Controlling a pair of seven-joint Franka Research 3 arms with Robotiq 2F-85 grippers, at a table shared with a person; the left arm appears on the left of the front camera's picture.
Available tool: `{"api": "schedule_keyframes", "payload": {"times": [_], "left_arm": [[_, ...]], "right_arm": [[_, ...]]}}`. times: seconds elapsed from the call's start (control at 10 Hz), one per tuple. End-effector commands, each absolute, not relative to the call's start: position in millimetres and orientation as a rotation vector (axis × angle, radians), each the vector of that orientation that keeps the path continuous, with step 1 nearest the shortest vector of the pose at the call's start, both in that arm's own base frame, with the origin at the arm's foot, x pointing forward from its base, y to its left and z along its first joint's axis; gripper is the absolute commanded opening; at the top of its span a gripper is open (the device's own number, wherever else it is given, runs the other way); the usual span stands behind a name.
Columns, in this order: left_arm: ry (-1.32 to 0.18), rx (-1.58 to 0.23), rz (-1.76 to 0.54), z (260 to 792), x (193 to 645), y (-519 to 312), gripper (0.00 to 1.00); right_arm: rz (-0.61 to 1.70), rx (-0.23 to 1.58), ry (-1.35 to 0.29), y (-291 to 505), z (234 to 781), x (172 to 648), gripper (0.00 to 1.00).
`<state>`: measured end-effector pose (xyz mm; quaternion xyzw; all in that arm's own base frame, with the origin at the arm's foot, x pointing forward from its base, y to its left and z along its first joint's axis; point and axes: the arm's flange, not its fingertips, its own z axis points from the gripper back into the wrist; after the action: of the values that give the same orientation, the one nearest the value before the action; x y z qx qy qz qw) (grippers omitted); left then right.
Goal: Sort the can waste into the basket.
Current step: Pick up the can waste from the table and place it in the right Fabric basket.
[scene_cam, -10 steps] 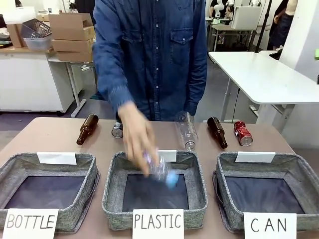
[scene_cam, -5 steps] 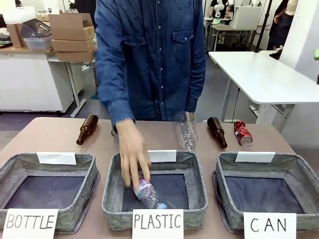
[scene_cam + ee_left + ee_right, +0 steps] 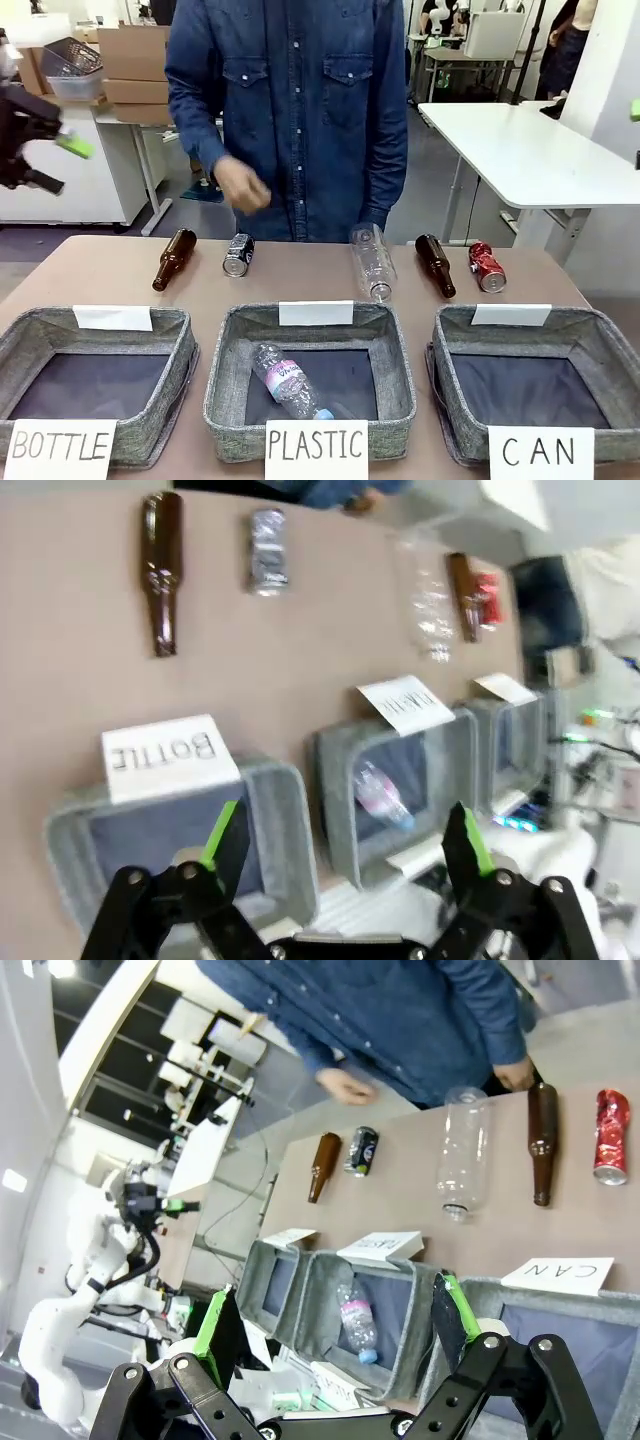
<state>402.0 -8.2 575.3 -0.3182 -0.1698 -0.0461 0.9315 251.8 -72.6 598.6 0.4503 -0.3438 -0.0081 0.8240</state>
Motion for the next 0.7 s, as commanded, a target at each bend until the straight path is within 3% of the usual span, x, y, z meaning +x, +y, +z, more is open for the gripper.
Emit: {"api": "schedule_keyframes", "payload": {"times": [0.0, 0.1, 0.2, 0.3, 0.5, 0.6], "left_arm": [[-0.281, -0.378, 0.061, 560, 446, -50, 1.0], [-0.228, -0.281, 0.053, 544, 469, -83, 1.0], [-0.142, -0.344, -0.044, 540, 481, -101, 1.0], [-0.356, -0.395, -0.012, 555, 445, -71, 1.0], [-0.28, -0.336, -0.018, 528, 469, -106, 1.0], [-0.325, -0.309, 0.079, 514, 481, -122, 1.0]], "right_arm": [[0.009, 0.976, -0.753, -74, 600, 255, 1.0], [0.009, 0.976, -0.753, -74, 600, 255, 1.0], [0.009, 0.976, -0.753, -74, 600, 255, 1.0], [0.009, 0.976, -0.753, -74, 600, 255, 1.0], [0.009, 0.976, -0.753, -74, 600, 255, 1.0], [0.009, 0.976, -0.753, -74, 600, 255, 1.0]]}}
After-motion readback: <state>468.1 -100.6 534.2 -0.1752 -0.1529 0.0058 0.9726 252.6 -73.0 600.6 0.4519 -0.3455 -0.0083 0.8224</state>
